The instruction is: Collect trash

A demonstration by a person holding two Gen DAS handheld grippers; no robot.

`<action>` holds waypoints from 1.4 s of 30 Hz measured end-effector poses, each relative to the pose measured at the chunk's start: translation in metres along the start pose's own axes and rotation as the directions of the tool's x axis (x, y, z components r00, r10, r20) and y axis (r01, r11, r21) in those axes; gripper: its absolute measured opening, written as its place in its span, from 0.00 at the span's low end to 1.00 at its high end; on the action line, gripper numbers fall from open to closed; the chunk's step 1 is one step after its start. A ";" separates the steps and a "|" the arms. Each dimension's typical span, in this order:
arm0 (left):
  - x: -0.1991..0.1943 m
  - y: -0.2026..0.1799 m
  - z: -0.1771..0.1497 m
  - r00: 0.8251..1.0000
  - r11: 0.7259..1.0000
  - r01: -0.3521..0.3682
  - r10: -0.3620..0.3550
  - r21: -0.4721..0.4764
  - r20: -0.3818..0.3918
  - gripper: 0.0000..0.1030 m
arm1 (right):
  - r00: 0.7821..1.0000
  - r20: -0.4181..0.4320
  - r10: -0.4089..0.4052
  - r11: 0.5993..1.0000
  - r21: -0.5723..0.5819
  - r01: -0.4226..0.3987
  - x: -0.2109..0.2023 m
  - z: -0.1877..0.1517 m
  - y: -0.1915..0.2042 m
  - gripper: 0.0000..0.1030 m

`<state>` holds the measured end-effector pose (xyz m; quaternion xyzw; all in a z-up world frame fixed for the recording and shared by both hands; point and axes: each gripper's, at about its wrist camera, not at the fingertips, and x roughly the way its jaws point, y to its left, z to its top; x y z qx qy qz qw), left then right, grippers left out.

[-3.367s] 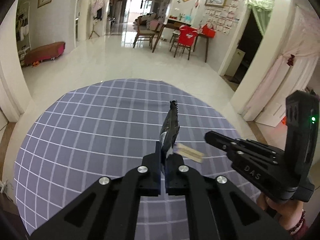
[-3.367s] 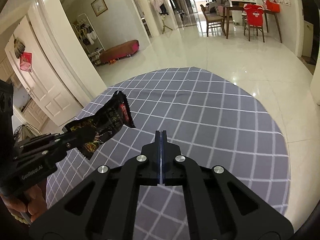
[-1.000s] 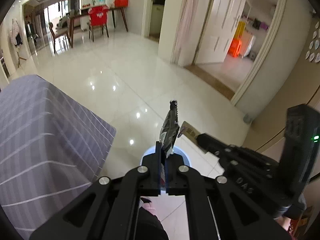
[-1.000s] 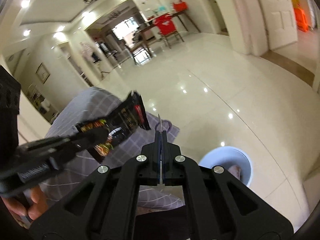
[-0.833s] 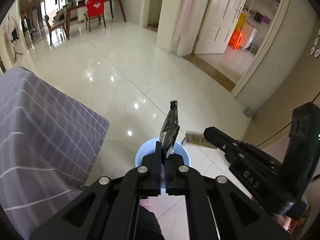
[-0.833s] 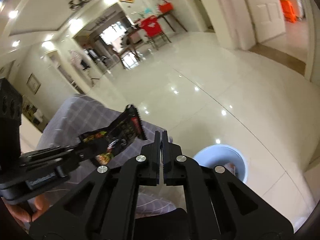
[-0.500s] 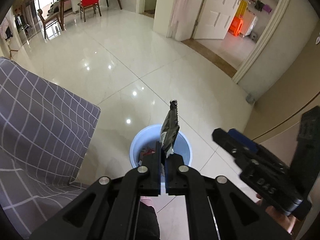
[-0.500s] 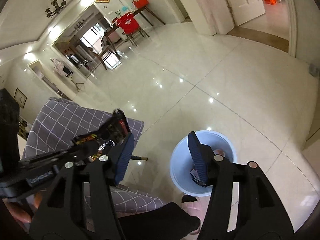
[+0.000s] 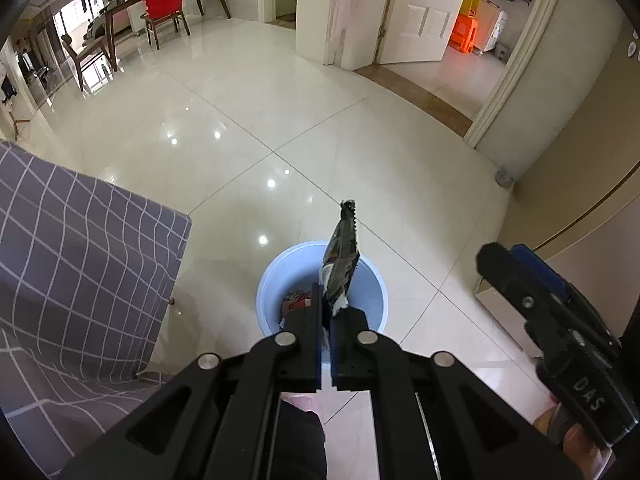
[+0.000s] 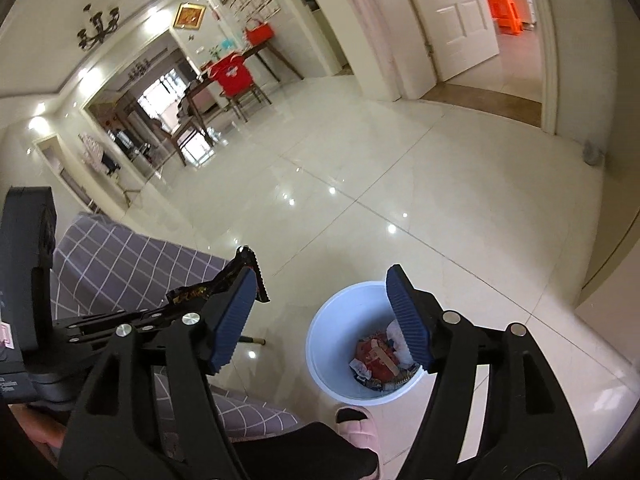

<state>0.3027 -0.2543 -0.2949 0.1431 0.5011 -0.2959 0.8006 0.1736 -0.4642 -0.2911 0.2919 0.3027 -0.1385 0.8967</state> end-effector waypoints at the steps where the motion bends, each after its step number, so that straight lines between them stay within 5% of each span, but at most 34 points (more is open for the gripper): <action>1: 0.000 -0.002 0.002 1.000 1.000 -0.002 0.002 0.006 0.003 0.03 | 1.000 0.017 -0.005 1.000 0.005 0.005 -0.003 0.000 -0.001 0.67; 8: -0.005 -0.013 0.019 0.997 1.000 -0.010 0.007 0.026 0.082 0.06 | 0.994 0.104 -0.015 0.999 0.034 0.012 -0.026 0.004 -0.011 0.69; 9: -0.006 -0.013 0.021 0.996 1.000 -0.009 0.006 0.030 0.092 0.24 | 0.994 0.111 -0.016 0.999 0.038 0.011 -0.029 0.005 -0.013 0.70; 10: -0.008 -0.015 0.022 0.995 0.999 -0.016 0.013 0.030 0.097 0.59 | 0.993 0.116 -0.015 0.999 0.042 0.011 -0.031 0.005 -0.013 0.70; 11: -0.011 -0.015 0.023 0.994 0.999 -0.033 0.030 0.024 0.106 0.68 | 0.993 0.120 -0.015 0.999 0.046 0.009 -0.034 0.006 -0.013 0.70; 17: -0.042 -0.011 0.018 0.982 0.996 -0.091 0.093 -0.020 0.162 0.74 | 0.994 0.106 0.006 0.999 0.032 -0.009 -0.048 0.008 -0.005 0.71; 23: -0.105 -0.004 -0.007 0.951 0.983 -0.173 0.184 -0.063 0.249 0.77 | 0.992 0.110 0.057 0.998 -0.027 -0.054 -0.079 0.012 0.021 0.74; 26: -0.144 0.000 -0.024 0.926 0.971 -0.217 0.237 -0.100 0.293 0.78 | 0.988 0.131 0.085 0.994 -0.079 -0.075 -0.100 0.013 0.041 0.75; 32: -0.230 0.005 -0.060 0.851 0.935 -0.303 0.353 -0.186 0.390 0.83 | 0.972 0.161 0.172 0.969 -0.204 -0.138 -0.152 0.012 0.089 0.80; 42: -0.351 -0.015 -0.117 0.707 0.871 -0.388 0.491 -0.301 0.509 0.89 | 0.922 0.185 0.339 0.895 -0.366 -0.256 -0.242 -0.006 0.146 0.87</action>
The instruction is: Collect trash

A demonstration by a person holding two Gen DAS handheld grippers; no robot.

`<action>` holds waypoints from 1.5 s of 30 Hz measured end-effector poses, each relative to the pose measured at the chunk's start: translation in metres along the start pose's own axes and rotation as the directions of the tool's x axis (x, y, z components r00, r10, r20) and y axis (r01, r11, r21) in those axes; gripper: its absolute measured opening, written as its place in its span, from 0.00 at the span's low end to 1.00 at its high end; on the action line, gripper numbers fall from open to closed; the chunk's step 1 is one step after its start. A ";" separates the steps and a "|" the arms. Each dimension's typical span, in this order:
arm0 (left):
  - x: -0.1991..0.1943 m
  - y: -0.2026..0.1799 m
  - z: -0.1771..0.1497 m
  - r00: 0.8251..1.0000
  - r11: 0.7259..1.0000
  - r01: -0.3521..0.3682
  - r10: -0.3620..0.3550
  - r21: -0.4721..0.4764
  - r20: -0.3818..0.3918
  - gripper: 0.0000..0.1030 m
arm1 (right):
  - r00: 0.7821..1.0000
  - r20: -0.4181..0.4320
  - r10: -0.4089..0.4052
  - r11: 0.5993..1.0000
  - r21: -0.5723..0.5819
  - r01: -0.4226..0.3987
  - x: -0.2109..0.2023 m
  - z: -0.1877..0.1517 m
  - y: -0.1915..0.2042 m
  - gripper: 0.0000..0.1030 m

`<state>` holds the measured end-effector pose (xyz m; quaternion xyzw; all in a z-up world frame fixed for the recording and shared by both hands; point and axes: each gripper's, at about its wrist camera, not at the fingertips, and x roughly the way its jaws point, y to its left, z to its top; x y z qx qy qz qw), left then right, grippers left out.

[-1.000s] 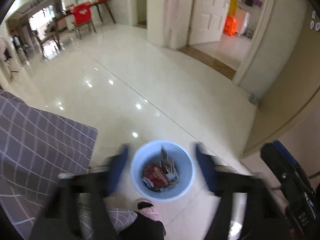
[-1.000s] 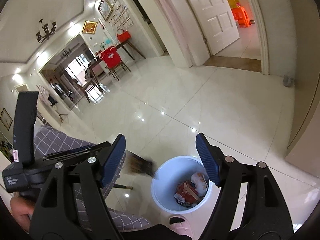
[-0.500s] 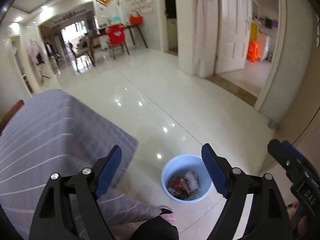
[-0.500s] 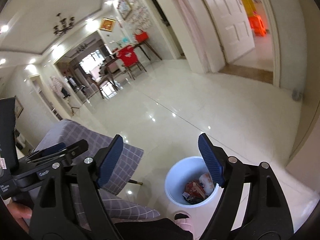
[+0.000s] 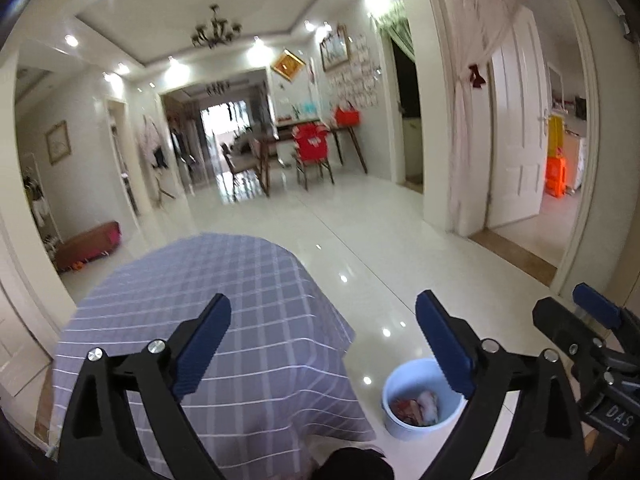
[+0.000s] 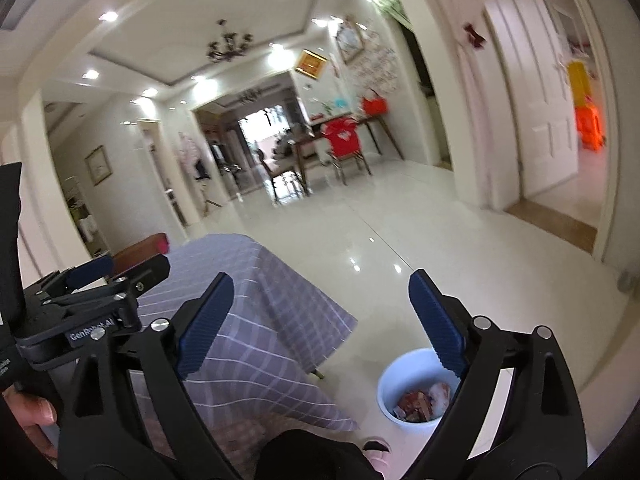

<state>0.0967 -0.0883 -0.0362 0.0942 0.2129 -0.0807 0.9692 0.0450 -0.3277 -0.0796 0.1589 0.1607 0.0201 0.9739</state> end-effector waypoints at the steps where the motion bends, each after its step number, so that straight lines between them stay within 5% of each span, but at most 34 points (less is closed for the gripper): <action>1: -0.010 0.003 0.000 1.000 1.000 -0.007 0.007 -0.003 0.008 0.89 | 1.000 0.006 0.005 1.000 -0.010 -0.004 -0.006 0.001 0.006 0.88; 17: -0.115 0.025 0.011 0.985 0.995 -0.093 0.098 -0.040 0.140 0.91 | 0.992 0.101 0.077 0.993 -0.098 -0.067 -0.073 0.010 0.046 0.89; 45: -0.119 0.021 0.013 0.985 0.996 -0.092 0.093 -0.014 0.146 0.91 | 0.988 0.126 0.089 0.990 -0.119 -0.074 -0.083 0.008 0.050 0.90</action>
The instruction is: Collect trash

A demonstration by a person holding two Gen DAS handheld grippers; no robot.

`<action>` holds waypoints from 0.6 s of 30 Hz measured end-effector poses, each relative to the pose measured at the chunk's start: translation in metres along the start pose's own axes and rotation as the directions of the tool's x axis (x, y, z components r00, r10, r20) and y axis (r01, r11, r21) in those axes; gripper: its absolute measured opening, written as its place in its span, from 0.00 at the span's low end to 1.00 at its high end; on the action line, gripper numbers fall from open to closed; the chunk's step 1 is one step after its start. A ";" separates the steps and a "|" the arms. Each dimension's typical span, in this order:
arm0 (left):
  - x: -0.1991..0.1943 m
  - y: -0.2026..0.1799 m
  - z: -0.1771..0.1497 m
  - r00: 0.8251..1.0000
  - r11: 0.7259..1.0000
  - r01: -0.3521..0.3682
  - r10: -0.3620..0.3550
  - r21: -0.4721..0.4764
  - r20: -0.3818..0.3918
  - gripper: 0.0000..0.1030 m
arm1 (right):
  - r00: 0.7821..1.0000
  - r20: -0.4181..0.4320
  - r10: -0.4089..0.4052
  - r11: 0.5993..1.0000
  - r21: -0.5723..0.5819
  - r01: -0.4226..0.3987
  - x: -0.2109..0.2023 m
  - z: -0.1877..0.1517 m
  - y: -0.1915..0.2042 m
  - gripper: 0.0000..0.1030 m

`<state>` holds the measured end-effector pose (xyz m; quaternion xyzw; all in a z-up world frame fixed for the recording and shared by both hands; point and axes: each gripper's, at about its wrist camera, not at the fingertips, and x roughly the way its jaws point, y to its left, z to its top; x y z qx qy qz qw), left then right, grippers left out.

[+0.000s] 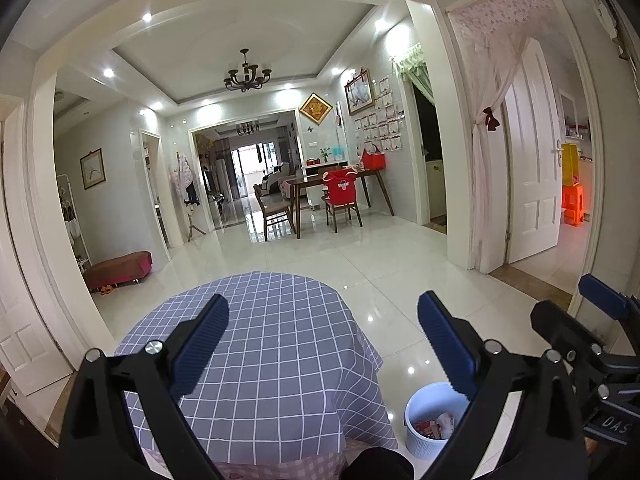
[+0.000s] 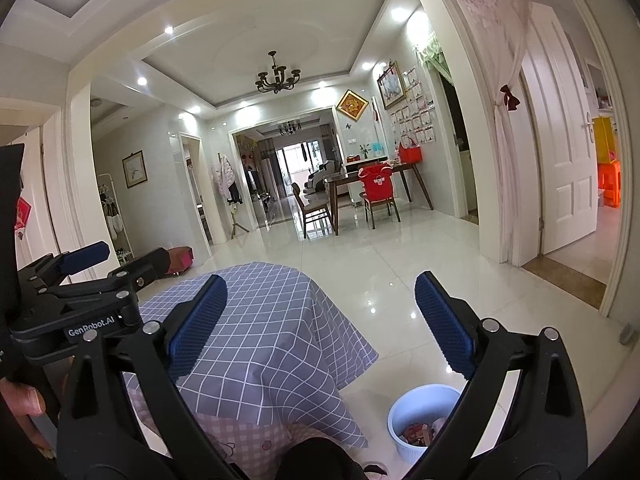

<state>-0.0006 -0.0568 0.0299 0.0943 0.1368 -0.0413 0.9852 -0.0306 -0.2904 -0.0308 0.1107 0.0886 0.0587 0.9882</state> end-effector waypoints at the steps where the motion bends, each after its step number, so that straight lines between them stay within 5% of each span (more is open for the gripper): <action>1: 0.000 0.000 0.000 1.000 1.000 0.001 -0.001 0.002 0.002 0.91 | 1.000 -0.001 0.001 1.000 0.001 -0.001 0.001 -0.002 0.000 0.91; 18: 0.001 -0.004 0.002 1.000 1.000 0.004 -0.004 0.008 0.002 0.91 | 1.000 -0.004 -0.007 1.000 0.003 0.007 0.005 -0.007 0.002 0.91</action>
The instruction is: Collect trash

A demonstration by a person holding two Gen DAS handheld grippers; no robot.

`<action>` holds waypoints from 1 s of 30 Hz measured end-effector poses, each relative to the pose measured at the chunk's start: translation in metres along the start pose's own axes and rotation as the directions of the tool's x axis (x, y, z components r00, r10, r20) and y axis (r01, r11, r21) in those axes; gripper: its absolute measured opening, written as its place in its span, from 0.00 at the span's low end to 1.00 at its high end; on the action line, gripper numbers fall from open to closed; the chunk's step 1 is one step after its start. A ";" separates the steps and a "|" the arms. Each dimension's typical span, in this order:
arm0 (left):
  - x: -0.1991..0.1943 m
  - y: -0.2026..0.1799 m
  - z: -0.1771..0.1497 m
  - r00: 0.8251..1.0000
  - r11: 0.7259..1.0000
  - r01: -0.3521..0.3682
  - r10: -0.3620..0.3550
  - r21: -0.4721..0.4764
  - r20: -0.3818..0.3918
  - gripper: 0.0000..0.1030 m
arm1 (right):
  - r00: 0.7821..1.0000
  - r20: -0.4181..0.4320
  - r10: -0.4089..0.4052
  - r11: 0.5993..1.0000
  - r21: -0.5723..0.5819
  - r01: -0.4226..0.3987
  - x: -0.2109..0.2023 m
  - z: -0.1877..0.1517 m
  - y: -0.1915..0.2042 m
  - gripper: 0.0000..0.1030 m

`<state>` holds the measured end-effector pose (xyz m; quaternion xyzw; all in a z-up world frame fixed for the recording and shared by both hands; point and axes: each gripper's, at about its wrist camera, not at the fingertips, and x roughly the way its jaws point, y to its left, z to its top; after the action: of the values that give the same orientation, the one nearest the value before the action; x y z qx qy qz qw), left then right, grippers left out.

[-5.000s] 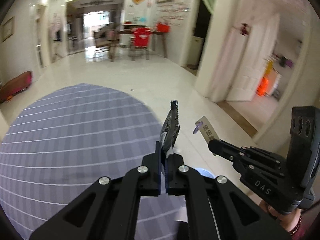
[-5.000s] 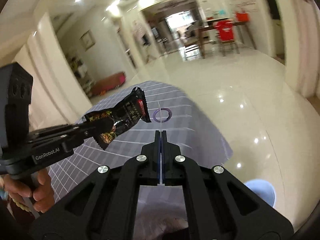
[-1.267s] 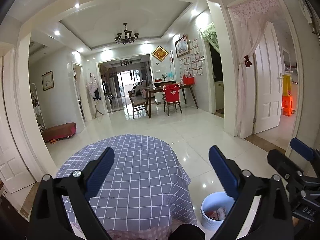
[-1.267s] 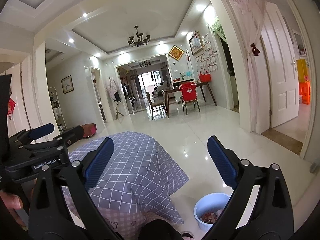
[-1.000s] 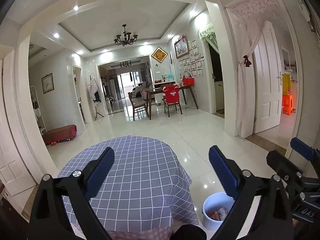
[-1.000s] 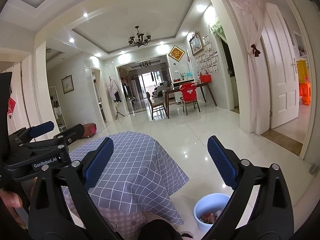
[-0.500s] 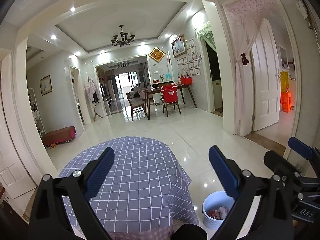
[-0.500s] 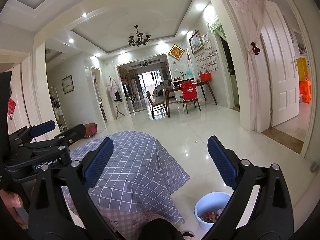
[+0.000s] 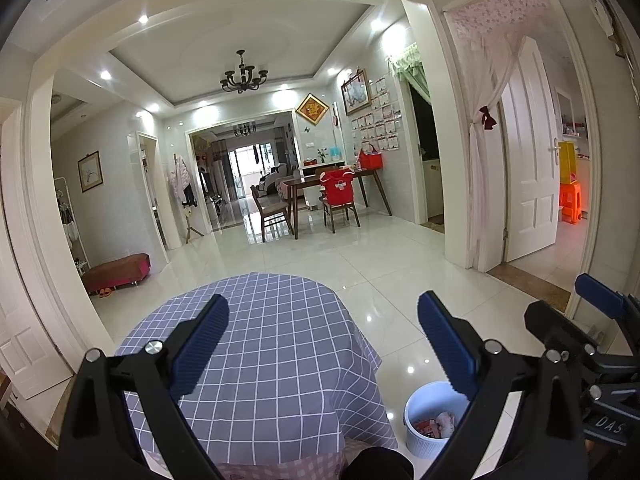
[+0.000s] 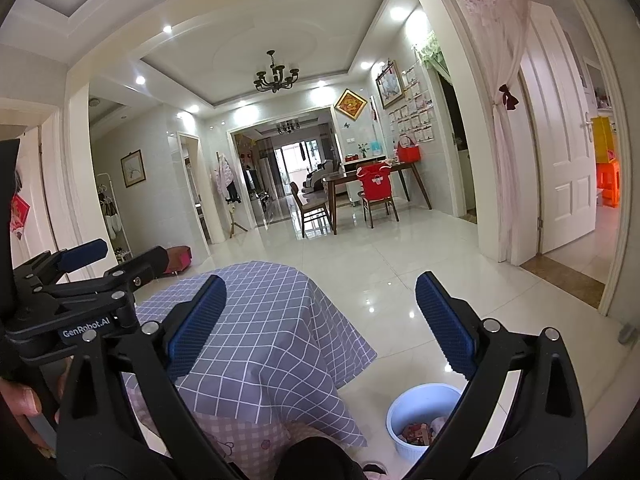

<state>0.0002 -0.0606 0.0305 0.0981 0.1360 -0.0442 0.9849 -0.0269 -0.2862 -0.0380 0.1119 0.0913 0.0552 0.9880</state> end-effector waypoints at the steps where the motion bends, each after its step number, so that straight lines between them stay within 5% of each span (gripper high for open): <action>1: 0.000 0.000 0.000 1.000 1.000 0.001 -0.001 0.000 -0.001 0.91 | 1.000 0.000 -0.001 1.000 0.000 0.001 0.001 0.000 0.000 0.91; 30: 0.004 -0.006 -0.014 1.000 1.000 0.012 -0.011 0.011 -0.010 0.91 | 1.000 -0.005 -0.006 1.000 0.008 0.006 -0.001 -0.001 0.005 0.91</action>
<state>-0.0008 -0.0634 0.0149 0.1028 0.1412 -0.0501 0.9834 -0.0281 -0.2815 -0.0381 0.1155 0.0945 0.0523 0.9874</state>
